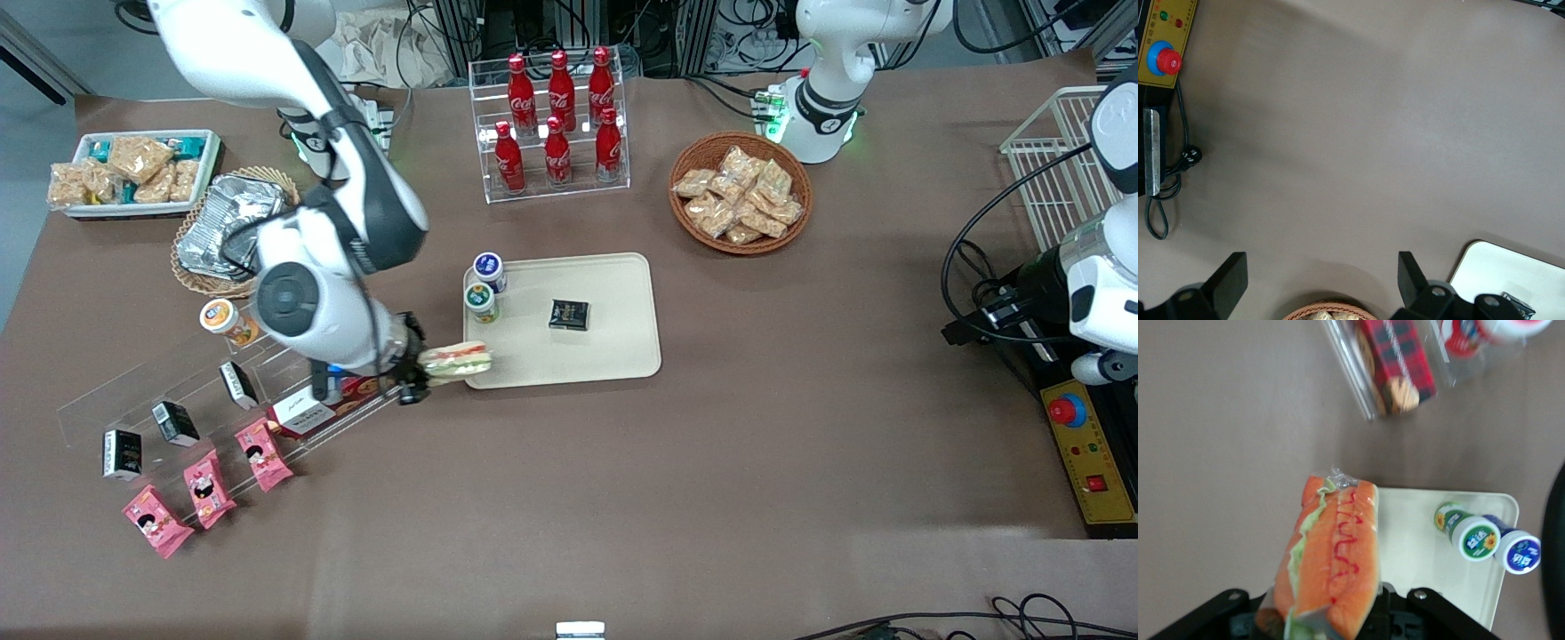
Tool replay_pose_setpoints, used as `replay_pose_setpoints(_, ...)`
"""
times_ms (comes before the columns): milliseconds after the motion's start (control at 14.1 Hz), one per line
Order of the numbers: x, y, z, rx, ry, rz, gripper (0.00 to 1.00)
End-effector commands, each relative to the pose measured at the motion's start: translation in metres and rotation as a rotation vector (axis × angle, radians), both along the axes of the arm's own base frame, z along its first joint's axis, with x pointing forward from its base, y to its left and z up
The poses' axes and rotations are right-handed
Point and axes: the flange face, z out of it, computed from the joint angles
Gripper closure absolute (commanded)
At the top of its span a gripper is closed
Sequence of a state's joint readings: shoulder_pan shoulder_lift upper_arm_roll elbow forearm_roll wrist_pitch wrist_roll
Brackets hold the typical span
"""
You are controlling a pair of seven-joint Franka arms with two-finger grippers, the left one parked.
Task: Place sandwich on tray
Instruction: 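Carry the sandwich with the right gripper over the cream tray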
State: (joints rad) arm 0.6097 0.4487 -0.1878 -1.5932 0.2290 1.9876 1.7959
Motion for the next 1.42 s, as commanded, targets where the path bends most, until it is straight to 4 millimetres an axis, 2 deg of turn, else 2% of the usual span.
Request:
replay_pose_setpoints(0, -0.01, 0.046, -0.039, 0.006, 0.009, -0.035, 1.0)
replay_pose_setpoints(213, -0.03, 0.091, -0.079, -0.013, -0.009, -0.089, 1.0)
replay_pose_setpoints(426, -0.053, 0.121, -0.101, -0.011, -0.037, -0.108, 1.0)
replay_pose_setpoints(639, -0.074, 0.138, -0.119, -0.007, -0.06, -0.111, 1.0)
replay_pose_setpoints(781, -0.076, 0.139, -0.128, -0.011, -0.063, -0.111, 1.0)
replay_pose_setpoints(1066, -0.094, 0.158, -0.155, -0.03, -0.07, -0.084, 1.0)
replay_pose_setpoints(1208, -0.096, 0.159, -0.163, -0.042, -0.063, -0.078, 1.0)
replay_pose_setpoints(1350, -0.097, 0.159, -0.168, -0.048, -0.057, -0.072, 0.89)
